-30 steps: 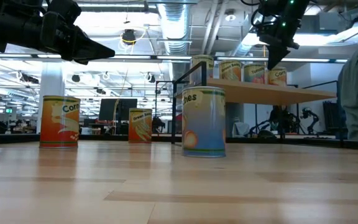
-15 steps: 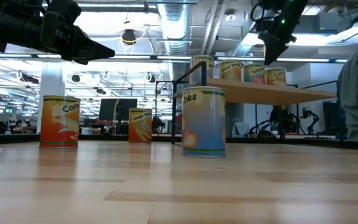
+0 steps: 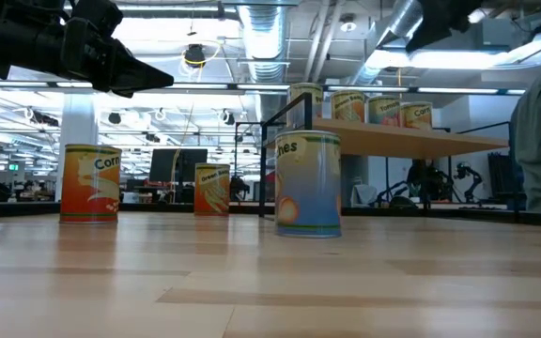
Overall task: Pick and place cans onto a shelf
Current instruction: Put the canned corn aligned with the other canned corn on the shelf
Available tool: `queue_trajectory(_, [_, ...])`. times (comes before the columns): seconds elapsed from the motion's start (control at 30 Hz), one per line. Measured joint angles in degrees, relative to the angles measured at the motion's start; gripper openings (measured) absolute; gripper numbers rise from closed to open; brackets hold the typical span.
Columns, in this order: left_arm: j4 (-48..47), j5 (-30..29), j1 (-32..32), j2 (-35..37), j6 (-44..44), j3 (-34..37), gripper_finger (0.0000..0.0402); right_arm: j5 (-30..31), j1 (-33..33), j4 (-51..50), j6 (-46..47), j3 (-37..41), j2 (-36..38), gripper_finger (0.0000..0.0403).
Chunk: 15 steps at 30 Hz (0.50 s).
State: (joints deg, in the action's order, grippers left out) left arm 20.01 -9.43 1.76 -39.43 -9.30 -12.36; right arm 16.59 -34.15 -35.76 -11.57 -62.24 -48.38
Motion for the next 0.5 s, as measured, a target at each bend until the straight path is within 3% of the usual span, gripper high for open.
queue_trajectory(0.3, [0.02,0.0,-0.02,-0.01,-0.8,0.0,0.0,0.05,10.33,26.26,4.67,23.91,13.23,0.0009])
queue_trajectory(0.5, [0.02,0.0,-0.02,-0.01,-0.8,0.0,0.0,0.03,20.82,35.75,4.57,34.31,17.39,0.0005])
